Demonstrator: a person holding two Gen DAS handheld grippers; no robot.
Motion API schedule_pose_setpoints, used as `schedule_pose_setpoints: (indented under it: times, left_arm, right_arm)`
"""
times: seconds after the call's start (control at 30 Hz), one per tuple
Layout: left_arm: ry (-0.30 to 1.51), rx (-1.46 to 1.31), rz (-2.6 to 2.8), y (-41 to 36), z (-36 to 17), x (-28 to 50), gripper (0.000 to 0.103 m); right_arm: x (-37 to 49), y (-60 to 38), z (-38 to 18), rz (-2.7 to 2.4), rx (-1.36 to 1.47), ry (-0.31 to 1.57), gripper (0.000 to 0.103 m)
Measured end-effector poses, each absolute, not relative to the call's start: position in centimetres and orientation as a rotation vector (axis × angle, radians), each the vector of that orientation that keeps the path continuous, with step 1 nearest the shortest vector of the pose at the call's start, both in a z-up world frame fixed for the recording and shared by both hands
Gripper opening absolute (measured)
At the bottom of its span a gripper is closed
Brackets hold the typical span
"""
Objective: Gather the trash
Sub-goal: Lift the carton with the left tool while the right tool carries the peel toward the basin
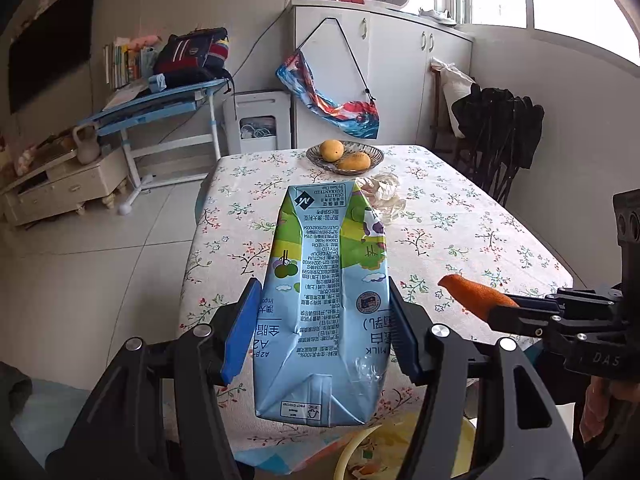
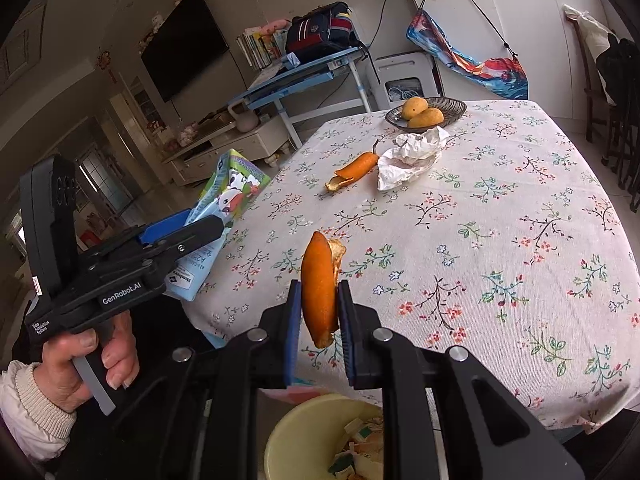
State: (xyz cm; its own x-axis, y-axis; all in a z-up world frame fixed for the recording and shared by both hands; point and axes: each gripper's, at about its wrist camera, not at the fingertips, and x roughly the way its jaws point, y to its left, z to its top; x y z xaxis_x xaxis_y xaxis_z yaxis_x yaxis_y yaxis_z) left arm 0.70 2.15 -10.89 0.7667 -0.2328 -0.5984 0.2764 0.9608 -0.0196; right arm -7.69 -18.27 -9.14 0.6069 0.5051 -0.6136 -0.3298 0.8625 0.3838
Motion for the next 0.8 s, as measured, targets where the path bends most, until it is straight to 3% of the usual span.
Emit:
schedule_pose_setpoints:
  times: [0.8]
  left_arm:
    - [0.631, 0.071, -0.282, 2.1, -11.2, -2.9, 0.057]
  right_arm:
    - [-13.8, -13.5, -14.1, 0.567, 0.042, 1.055, 0.021]
